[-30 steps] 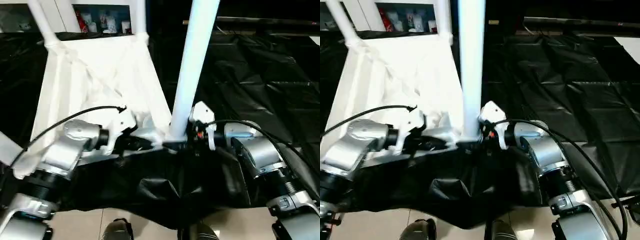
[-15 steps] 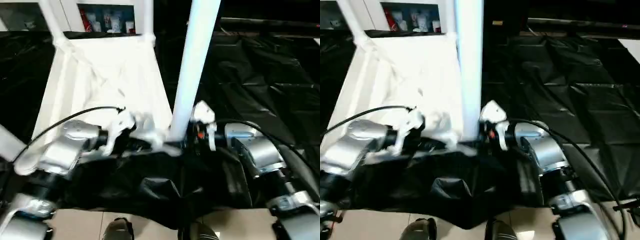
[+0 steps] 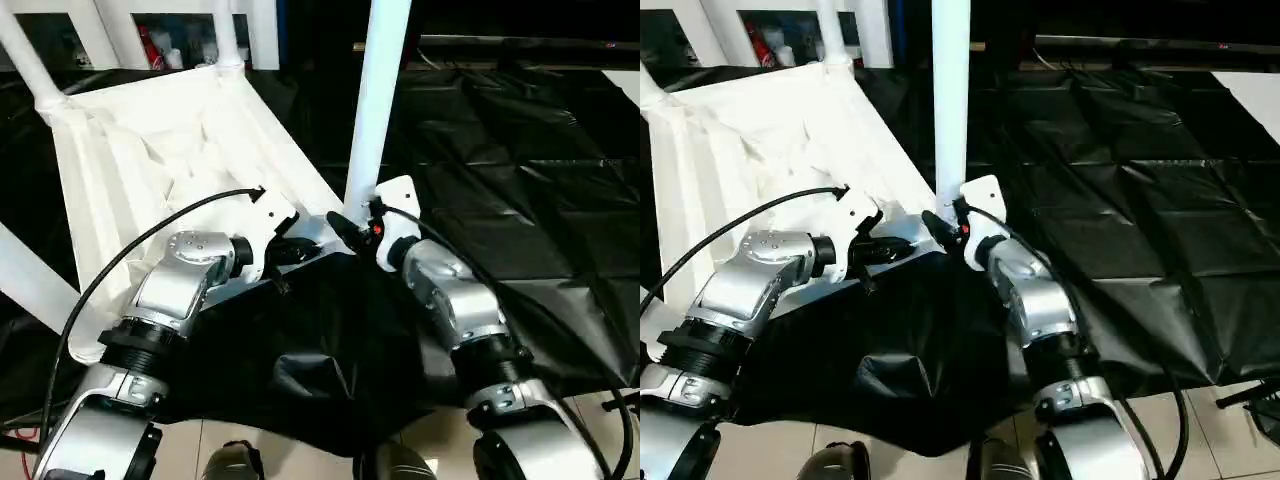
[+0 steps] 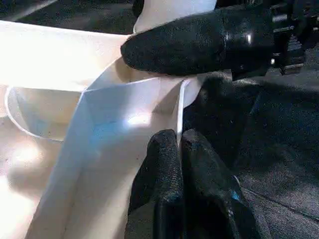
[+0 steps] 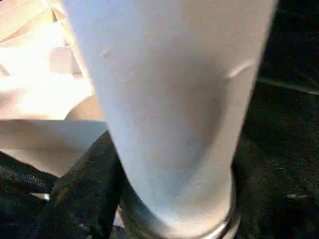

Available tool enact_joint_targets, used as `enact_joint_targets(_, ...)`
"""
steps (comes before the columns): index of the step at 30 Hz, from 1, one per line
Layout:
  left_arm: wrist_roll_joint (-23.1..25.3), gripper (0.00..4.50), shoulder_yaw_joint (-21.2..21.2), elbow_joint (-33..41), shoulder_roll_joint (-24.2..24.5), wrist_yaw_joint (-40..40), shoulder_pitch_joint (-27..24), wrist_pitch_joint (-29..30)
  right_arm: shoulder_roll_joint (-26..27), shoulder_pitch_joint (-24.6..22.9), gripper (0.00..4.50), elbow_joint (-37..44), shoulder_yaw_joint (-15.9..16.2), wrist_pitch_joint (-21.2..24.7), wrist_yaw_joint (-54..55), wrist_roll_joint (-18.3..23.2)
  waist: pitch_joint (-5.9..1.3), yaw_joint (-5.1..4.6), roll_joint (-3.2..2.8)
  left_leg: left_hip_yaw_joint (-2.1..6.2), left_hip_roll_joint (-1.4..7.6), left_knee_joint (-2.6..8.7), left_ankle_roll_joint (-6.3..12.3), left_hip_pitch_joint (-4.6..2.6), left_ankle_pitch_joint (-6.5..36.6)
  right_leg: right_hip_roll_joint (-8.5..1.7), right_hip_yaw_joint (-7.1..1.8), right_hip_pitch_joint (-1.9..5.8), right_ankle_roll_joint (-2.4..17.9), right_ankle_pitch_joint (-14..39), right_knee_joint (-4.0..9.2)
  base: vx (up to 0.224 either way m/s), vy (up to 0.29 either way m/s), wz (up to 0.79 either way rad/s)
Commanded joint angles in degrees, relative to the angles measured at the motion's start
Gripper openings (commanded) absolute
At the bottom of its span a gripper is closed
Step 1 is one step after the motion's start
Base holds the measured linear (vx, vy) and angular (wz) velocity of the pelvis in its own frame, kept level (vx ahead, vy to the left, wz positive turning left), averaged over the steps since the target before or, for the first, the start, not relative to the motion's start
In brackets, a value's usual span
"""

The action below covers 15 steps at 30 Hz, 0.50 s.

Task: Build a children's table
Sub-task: Rotate leg to tighten

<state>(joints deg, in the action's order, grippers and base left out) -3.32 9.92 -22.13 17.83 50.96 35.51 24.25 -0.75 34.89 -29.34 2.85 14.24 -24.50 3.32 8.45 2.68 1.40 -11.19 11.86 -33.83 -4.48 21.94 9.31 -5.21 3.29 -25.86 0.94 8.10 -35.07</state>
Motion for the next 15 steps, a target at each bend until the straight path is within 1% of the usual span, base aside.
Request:
enact_joint_targets(1, -1.1, 0.00, 0.4, 1.8, -1.8, -0.8, 0.8, -2.6, 4.2, -1.5, 3.43, 0.3, 8.3, 1.0, -6.8, 0.2, -5.15, 0.15, 0.34, 0.42, 0.55, 4.11, 1.88, -0.64, 11.8, -2.28, -2.41, 3.82, 10.5, 16.5, 4.15, 0.000, 0.000, 0.00)
enact_joint_targets(2, -1.2, 0.00, 0.4, 1.8, -1.7, -0.5, 0.8, -2.7, 4.0, -1.4, 3.70, 0.3, 8.4, 0.8, -6.8, -0.1, -5.11, 0.16, 0.31, 0.47, 0.56, 4.12, 1.87, -0.58, 11.8, -2.30, -2.40, 3.82, 10.5, 16.7, 4.12, 0.000, 0.000, 0.00)
enact_joint_targets(3, -1.5, 0.00, 0.9, 2.5, -0.8, 1.7, 0.1, -4.0, 2.1, -1.4, 3.79, 0.6, 9.0, -0.1, -8.9, -0.4, -5.10, 0.16, 0.30, 0.47, 0.53, 4.15, 1.90, -0.60, 11.8, -2.38, -2.41, 3.86, 10.4, 17.1, 4.19, 0.000, 0.000, 0.00)
enact_joint_targets(4, -1.6, 0.00, 1.0, 2.7, -0.4, 2.6, -0.2, -4.5, 1.3, -1.4, 3.79, 0.7, 9.3, -0.4, -9.8, -0.6, -5.18, 0.14, 0.31, 0.54, 0.56, 4.15, 1.92, -0.57, 11.8, -2.38, -2.35, 3.96, 10.3, 17.1, 4.13, 0.000, 0.000, 0.00)
enact_joint_targets(5, -1.8, 0.00, 1.3, 3.2, 0.4, 3.9, -0.7, -4.8, -0.1, -1.5, 3.79, 1.2, 9.2, -0.5, -11.8, -0.2, -5.08, 0.00, 0.30, 0.52, 0.62, 4.19, 2.03, -0.49, 11.8, -2.38, -2.40, 3.96, 10.3, 16.9, 4.15, 0.000, 0.000, 0.00)
enact_joint_targets(7, -2.5, 0.00, 2.0, 4.2, 2.1, 7.5, -1.7, -5.3, -3.9, -1.7, 3.79, 2.7, 9.2, -0.8, -18.5, 1.4, -5.14, 0.04, 0.34, 0.50, 0.63, 4.12, 2.56, -0.69, 12.2, -2.30, -2.40, 4.02, 10.2, 16.9, 4.18, 0.000, 0.000, 0.00)
enact_joint_targets(8, -2.6, 0.00, 2.2, 4.4, 2.5, 8.6, -1.9, -5.8, -5.3, -2.0, 3.79, 3.6, 9.4, -0.9, -21.1, 1.8, -5.09, 0.00, 0.28, 0.43, 0.73, 4.08, 2.94, -0.59, 11.8, -2.33, -2.49, 3.92, 10.6, 16.0, 4.03, 0.000, 0.000, 0.00)
enact_joint_targets(9, -2.6, 0.00, 2.2, 4.4, 2.5, 8.6, -1.9, -5.8, -5.3, -2.0, 3.79, 3.6, 9.4, -0.9, -21.1, 1.8, -5.18, 0.07, 0.27, 0.42, 0.76, 4.03, 3.24, -0.68, 11.4, -2.38, -2.49, 3.94, 11.1, 15.4, 3.98, 0.000, 0.000, 0.00)
enact_joint_targets(10, -3.0, 0.00, 2.8, 5.0, 3.7, 11.1, -2.5, -6.1, -7.8, -2.4, 3.79, 5.5, 9.8, -0.5, -26.4, 3.1, -5.13, 0.07, 0.20, 0.42, 0.77, 4.03, 3.36, -0.66, 11.3, -2.37, -2.49, 3.92, 11.4, 15.2, 3.98, 0.000, 0.000, 0.00)
enact_joint_targets(11, -3.1, 0.00, 2.8, 5.0, 3.9, 11.4, -2.5, -6.2, -8.0, -2.5, 3.79, 5.7, 9.8, -0.5, -26.9, 3.2, -5.17, 0.24, 0.25, 0.42, 0.82, 4.00, 3.60, -0.73, 11.2, -2.32, -2.45, 3.98, 11.6, 14.8, 3.92, 0.000, 0.000, 0.00)
enact_joint_targets(12, -3.3, 0.00, 3.2, 5.3, 4.8, 13.4, -2.9, -7.1, -9.9, -2.7, 3.79, 7.0, 10.1, -0.1, -30.6, 3.8, -5.22, 0.23, 0.24, 0.38, 0.84, 3.95, 3.76, -0.70, 10.8, -2.35, -2.50, 3.96, 11.9, 14.1, 3.79, 0.000, 0.000, 0.00)
enact_joint_targets(13, -3.3, 0.00, 3.2, 5.3, 4.8, 13.4, -2.9, -7.1, -9.9, -2.7, 3.79, 7.0, 10.1, -0.1, -30.6, 3.8, -5.34, 0.33, 0.18, 0.32, 0.89, 3.83, 4.31, -0.67, 9.5, -2.30, -2.51, 4.00, 13.0, 11.5, 3.47, 0.000, 0.000, 0.00)
enact_joint_targets(14, -3.3, 0.00, 3.4, 5.2, 5.5, 14.7, -3.0, -7.6, -11.3, -2.7, 3.79, 7.6, 10.3, 0.4, -33.2, 4.5, -5.28, 0.35, 0.10, 0.29, 0.86, 3.84, 4.40, -0.67, 9.4, -2.27, -2.50, 3.94, 13.3, 11.3, 3.52, 0.000, 0.000, 0.00)
enact_joint_targets(15, -3.4, 0.00, 3.5, 5.3, 6.0, 15.5, -3.2, -7.9, -12.0, -2.7, 3.79, 8.0, 10.4, 0.6, -34.5, 4.9, -5.34, 0.53, 0.21, 0.31, 0.81, 3.81, 4.59, -0.76, 9.5, -2.29, -2.43, 4.12, 13.6, 11.5, 3.50, 0.000, 0.000, 0.00)
